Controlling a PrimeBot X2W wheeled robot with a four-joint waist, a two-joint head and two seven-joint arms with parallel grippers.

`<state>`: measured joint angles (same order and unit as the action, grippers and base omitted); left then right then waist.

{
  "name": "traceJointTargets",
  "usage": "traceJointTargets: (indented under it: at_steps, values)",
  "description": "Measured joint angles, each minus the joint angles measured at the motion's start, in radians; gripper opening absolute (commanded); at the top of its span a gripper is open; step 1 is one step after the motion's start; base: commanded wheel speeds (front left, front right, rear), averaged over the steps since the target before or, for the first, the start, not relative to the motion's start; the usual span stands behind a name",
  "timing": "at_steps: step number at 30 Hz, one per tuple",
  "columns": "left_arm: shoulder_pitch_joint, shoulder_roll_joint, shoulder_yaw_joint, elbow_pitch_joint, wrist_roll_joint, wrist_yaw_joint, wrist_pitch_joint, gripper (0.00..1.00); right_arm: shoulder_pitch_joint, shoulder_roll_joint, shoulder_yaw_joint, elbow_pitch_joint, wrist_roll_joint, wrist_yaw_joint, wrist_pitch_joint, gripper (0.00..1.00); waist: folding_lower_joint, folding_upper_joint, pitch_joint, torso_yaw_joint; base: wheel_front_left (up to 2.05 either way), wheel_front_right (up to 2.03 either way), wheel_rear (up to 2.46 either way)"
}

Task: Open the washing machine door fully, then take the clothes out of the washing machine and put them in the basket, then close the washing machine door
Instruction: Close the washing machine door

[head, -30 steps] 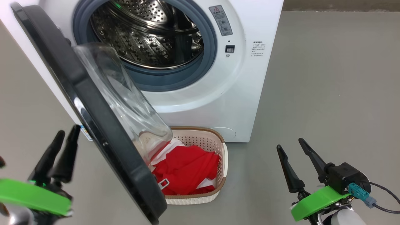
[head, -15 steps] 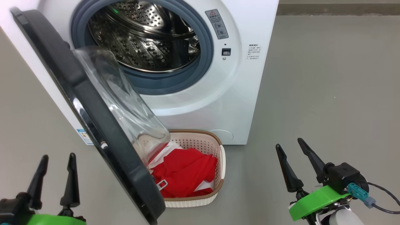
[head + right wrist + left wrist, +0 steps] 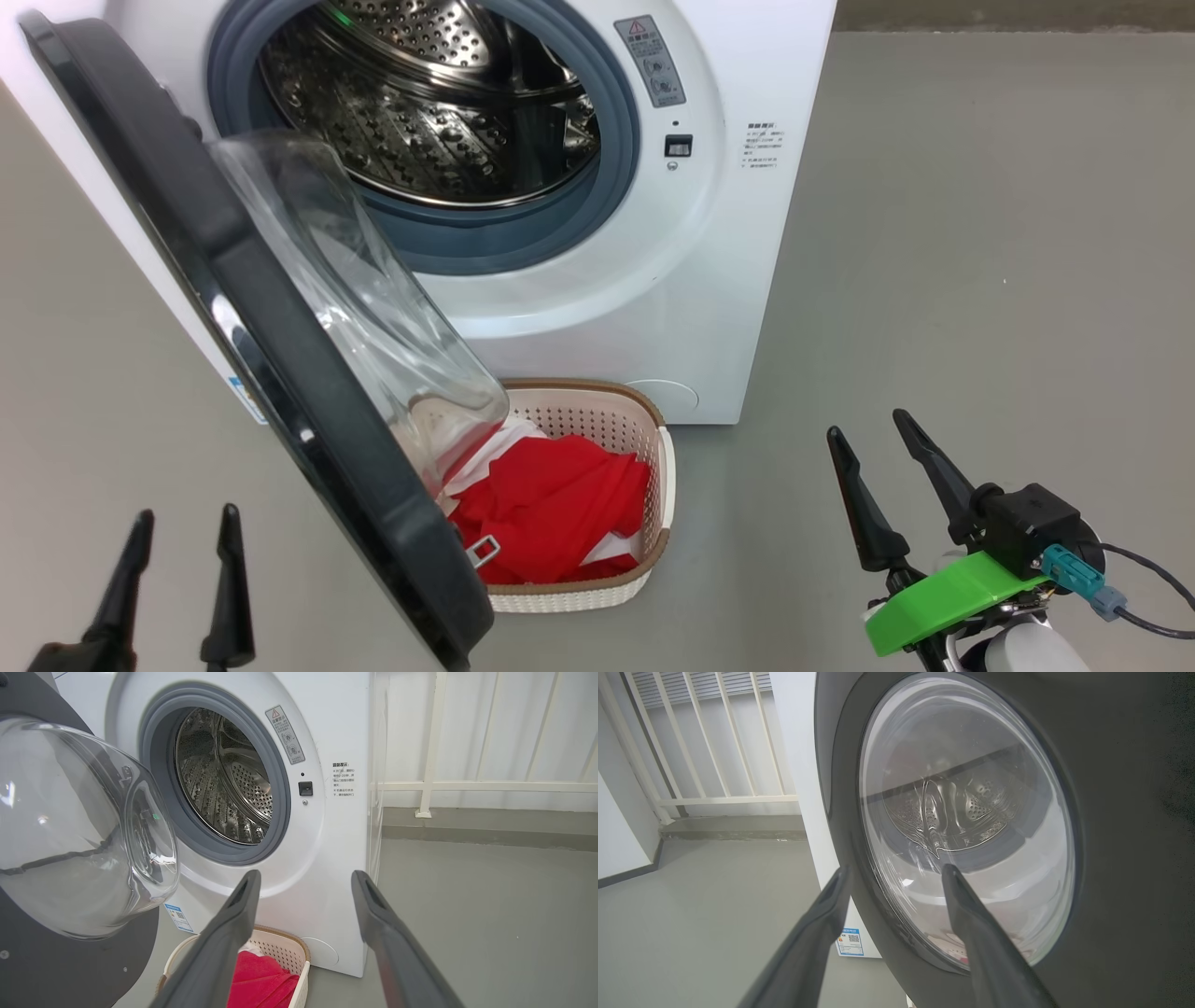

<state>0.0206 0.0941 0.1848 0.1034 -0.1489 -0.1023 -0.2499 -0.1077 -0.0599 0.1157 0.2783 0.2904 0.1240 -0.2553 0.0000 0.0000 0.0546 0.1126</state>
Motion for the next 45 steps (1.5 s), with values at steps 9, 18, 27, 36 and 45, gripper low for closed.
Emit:
traceJointTargets:
  at_steps: [9, 18, 27, 36, 45]
  values:
    - [0.006, -0.021, 0.000, 0.036, 0.026, -0.014, 0.000, 1.00, 0.000, 0.001, 0.001, 0.000, 0.000, 0.000, 0.000, 1.00, 0.0000, 0.0000, -0.013, 0.001, 0.00, 0.00, 0.00]
    - [0.006, -0.024, 0.001, 0.053, 0.036, -0.022, 0.000, 1.00, 0.001, 0.002, 0.001, 0.000, 0.000, 0.000, 0.000, 1.00, 0.0000, 0.0000, -0.019, 0.004, 0.00, 0.00, 0.00]
    - [0.006, -0.025, 0.015, 0.073, 0.067, -0.021, 0.000, 1.00, 0.002, 0.004, 0.007, 0.000, 0.000, 0.000, 0.000, 1.00, 0.0000, 0.0000, -0.023, 0.005, 0.00, 0.00, 0.00]
    - [0.003, -0.043, 0.043, 0.096, 0.061, -0.017, 0.000, 0.43, 0.003, 0.005, 0.006, 0.000, 0.000, 0.000, 0.000, 1.00, 0.0000, 0.0000, -0.032, 0.010, 0.00, 0.00, 0.00]
    - [-0.067, -0.055, 0.044, 0.047, -0.183, -0.017, 0.000, 0.00, 0.003, 0.006, 0.004, 0.000, 0.000, 0.000, 0.000, 1.00, 0.0000, 0.0000, -0.024, 0.014, 0.00, 0.00, 0.00]
